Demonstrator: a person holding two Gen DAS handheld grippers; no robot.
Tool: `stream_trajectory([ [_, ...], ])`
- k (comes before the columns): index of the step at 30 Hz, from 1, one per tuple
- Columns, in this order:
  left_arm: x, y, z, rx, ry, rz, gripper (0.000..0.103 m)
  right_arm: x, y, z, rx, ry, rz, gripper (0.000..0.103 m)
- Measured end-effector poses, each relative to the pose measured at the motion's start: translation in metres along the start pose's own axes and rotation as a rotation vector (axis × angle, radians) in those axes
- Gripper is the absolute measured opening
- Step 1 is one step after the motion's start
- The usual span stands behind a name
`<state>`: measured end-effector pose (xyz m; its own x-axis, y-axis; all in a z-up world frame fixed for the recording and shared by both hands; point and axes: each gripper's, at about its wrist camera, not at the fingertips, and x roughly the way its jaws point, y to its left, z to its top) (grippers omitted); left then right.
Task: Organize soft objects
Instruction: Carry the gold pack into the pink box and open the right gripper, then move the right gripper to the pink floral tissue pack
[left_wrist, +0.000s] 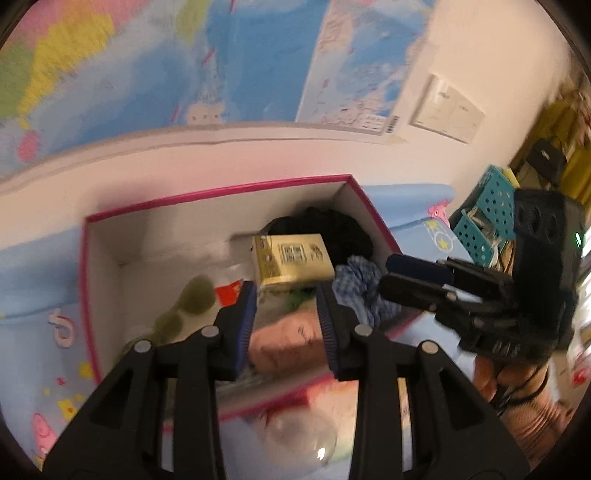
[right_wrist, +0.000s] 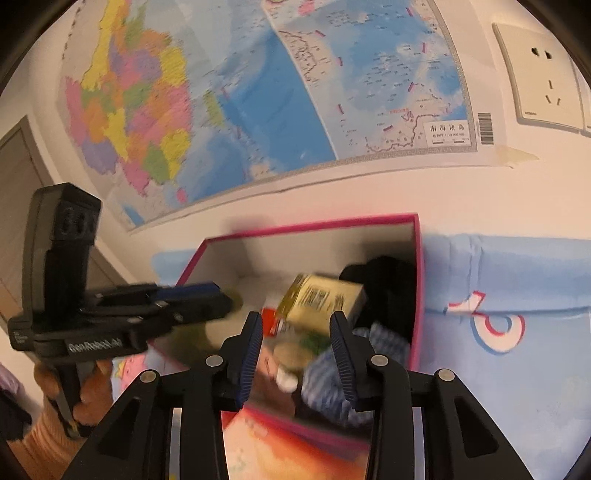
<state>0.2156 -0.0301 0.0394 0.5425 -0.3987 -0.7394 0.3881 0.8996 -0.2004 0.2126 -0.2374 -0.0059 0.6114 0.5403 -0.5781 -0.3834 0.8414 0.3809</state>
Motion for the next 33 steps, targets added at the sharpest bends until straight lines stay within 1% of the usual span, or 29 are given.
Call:
stream_trajectory([
  [2,-0.019,-0.005,-0.013,0.032,-0.025,-0.014,0.036,-0.013,0.004,-0.009,-0.016,-0.001,0.032,0.038],
  [4,-0.039,-0.014,-0.030,0.077,-0.052,-0.042,0.042,-0.029,0.013,-0.021,-0.044,0.000,0.083,0.038],
  [5,-0.049,-0.018,-0.040,0.094,-0.064,-0.044,0.044,-0.033,0.017,-0.025,-0.055,0.001,0.098,0.039],
  [6,-0.057,-0.021,-0.049,0.114,-0.073,-0.048,0.044,-0.044,0.022,-0.034,-0.076,0.008,0.129,0.040],
  [8,-0.073,-0.027,-0.071,0.145,-0.087,-0.072,0.046,-0.055,0.033,-0.049,-0.116,0.028,0.172,0.045],
  [9,-0.077,-0.029,-0.079,0.149,-0.084,-0.079,0.046,-0.060,0.038,-0.057,-0.137,0.043,0.186,0.048],
  [10,-0.080,-0.032,-0.090,0.159,-0.072,-0.085,0.046,-0.064,0.044,-0.067,-0.160,0.064,0.202,0.049],
  [12,-0.082,-0.035,-0.111,0.165,-0.050,-0.092,0.046,-0.068,0.057,-0.091,-0.197,0.123,0.246,0.049],
  [16,-0.069,-0.040,-0.151,0.153,0.044,-0.102,0.046,-0.065,0.086,-0.150,-0.287,0.294,0.276,0.049],
  [19,-0.058,-0.040,-0.176,0.119,0.100,-0.130,0.046,-0.061,0.102,-0.190,-0.311,0.407,0.322,0.049],
  [20,-0.056,-0.040,-0.183,0.109,0.113,-0.132,0.046,-0.061,0.105,-0.199,-0.316,0.430,0.328,0.049],
  [24,-0.052,-0.038,-0.204,0.054,0.149,-0.164,0.046,-0.062,0.113,-0.234,-0.265,0.531,0.417,0.049],
  [28,-0.052,-0.040,-0.216,0.037,0.160,-0.186,0.046,-0.062,0.118,-0.260,-0.203,0.605,0.491,0.049],
  [31,-0.052,-0.042,-0.221,0.028,0.163,-0.215,0.046,-0.057,0.121,-0.270,-0.137,0.621,0.562,0.049],
  [33,-0.050,-0.042,-0.223,0.023,0.173,-0.221,0.046,-0.052,0.123,-0.273,-0.124,0.609,0.562,0.049],
])
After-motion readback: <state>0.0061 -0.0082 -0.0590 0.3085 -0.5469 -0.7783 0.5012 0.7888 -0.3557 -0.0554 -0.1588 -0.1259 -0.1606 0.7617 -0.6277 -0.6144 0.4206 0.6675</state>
